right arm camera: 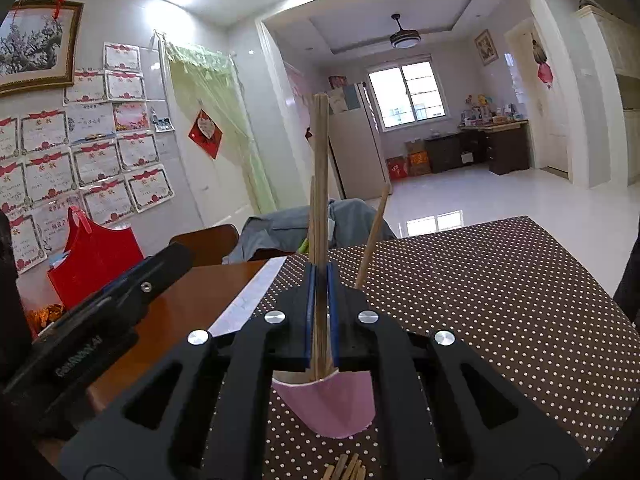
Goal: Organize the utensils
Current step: 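Open the left gripper into the cup while the right gripper releases its stick, then move both open grippers back down to the remaining wooden sticks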
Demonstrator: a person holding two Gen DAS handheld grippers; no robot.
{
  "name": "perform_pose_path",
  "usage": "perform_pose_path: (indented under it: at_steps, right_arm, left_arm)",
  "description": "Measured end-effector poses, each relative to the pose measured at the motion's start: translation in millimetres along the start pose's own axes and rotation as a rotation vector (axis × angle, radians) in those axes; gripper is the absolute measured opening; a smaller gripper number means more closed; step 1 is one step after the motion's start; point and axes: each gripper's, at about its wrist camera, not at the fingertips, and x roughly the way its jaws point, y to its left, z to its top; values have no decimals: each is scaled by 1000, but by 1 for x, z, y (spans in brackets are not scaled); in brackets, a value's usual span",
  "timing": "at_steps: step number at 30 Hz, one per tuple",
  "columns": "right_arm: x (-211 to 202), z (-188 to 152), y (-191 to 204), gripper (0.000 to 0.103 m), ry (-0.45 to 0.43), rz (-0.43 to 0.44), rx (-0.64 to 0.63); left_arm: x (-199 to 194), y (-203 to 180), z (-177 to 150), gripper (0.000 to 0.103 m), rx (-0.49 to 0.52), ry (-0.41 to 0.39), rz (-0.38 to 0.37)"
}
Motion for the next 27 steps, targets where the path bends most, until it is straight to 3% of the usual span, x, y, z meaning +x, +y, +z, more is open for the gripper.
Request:
perform_pose_path:
  at_steps: [4,6,8,12,18,22,27]
  right_arm:
    - [-2,-1,-2,12,15,-20,10]
    - [-6,-1,-2,34,13,-26,13]
    - [-11,-1,-2,46,2,-28,12]
    - [-24,-1,-4,46,-4,-38,6]
    - [-43,-8,-17,48,39,-66,10]
    - [-53,-25,-27,51,143,-87,13]
    - [-65,-55,-36,54,287,-117,-7]
  left_arm:
    - [-3,0,-2,49,2,33,3]
    - [-4,-1,-2,49,3,47,3]
    - [-7,-1,-4,50,6,65,0]
    - [-14,-2,-8,50,18,109,-3]
    - [-19,-9,-23,52,61,263,-35]
    - [-15,-13,-46,53,73,442,-96]
    - [-13,-17,-79,53,64,606,-144]
